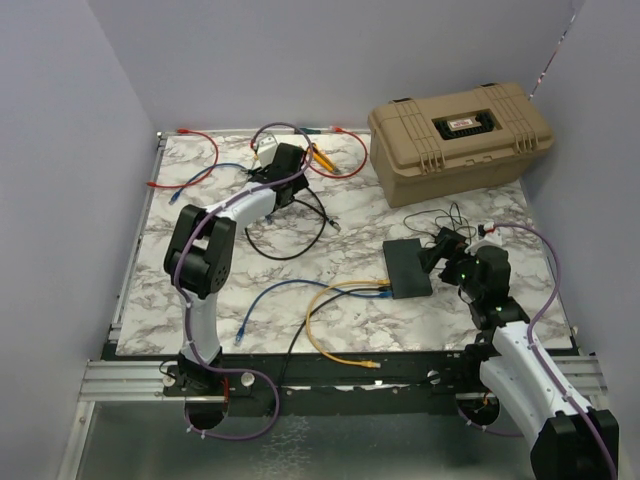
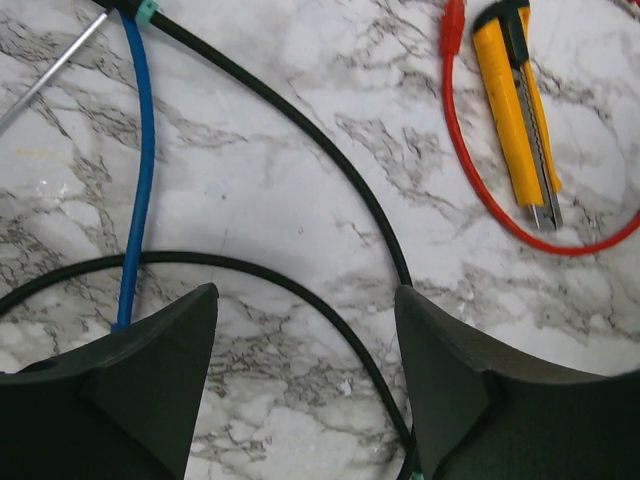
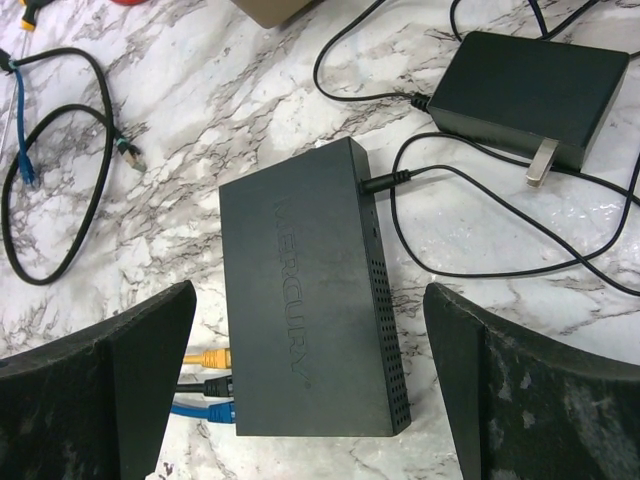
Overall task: Insert the plug into the switch port
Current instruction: Pick up the connector from the center of the board.
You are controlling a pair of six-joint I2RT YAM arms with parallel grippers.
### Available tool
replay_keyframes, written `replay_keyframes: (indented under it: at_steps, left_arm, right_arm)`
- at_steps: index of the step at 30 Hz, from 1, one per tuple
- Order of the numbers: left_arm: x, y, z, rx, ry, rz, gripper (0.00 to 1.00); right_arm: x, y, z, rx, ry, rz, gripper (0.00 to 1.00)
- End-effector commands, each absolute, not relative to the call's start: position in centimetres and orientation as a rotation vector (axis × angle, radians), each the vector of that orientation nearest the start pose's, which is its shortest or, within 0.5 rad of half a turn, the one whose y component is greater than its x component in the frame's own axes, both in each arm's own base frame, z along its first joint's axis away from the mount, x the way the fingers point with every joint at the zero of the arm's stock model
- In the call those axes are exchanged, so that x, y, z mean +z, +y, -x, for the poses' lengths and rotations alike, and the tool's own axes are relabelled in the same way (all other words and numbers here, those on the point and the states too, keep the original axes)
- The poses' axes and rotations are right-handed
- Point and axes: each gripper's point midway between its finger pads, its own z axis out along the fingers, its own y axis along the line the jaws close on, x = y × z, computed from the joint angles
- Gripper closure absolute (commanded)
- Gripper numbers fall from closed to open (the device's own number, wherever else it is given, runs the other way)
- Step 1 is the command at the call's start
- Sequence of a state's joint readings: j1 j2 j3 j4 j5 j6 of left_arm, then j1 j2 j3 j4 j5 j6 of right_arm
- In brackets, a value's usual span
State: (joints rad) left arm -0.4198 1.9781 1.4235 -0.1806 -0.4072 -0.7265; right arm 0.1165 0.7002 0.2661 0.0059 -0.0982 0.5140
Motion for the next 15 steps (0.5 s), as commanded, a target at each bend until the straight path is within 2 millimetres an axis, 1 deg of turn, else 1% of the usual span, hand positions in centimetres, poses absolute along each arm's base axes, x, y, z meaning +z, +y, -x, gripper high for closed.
replay_keyframes:
  at_steps: [1, 5, 7, 9, 13, 15]
  left_arm:
    - [8.1, -14.5, -52.8, -0.086, 2.094, 0.722, 0.29]
    - [7.1, -14.4, -55.4, -0.160, 2.090, 0.791, 0.33]
    - [6.7, -14.1, -56.4, -0.166, 2.074, 0.826, 0.35]
    - [6.4, -13.3, -57.2, -0.160, 2.049, 0.874, 0.36]
    - [5.2, -11.3, -58.2, -0.157, 1.993, 1.007, 0.40]
    - [4.7, -10.8, -58.7, -0.155, 1.977, 1.036, 0.42]
  right_arm:
    - [9.9, 7.5, -26.8, 0.515, 1.998, -0.294, 0.01]
    - [10.0, 7.7, -26.7, 0.525, 1.991, -0.283, 0.01]
    - [10.0, 7.7, -26.7, 0.527, 1.992, -0.280, 0.01]
    - [10.1, 7.8, -26.7, 0.528, 1.990, -0.273, 0.01]
    - [10.1, 7.9, -26.6, 0.536, 1.990, -0.268, 0.02]
    - [10.1, 8.0, -26.6, 0.537, 1.990, -0.264, 0.02]
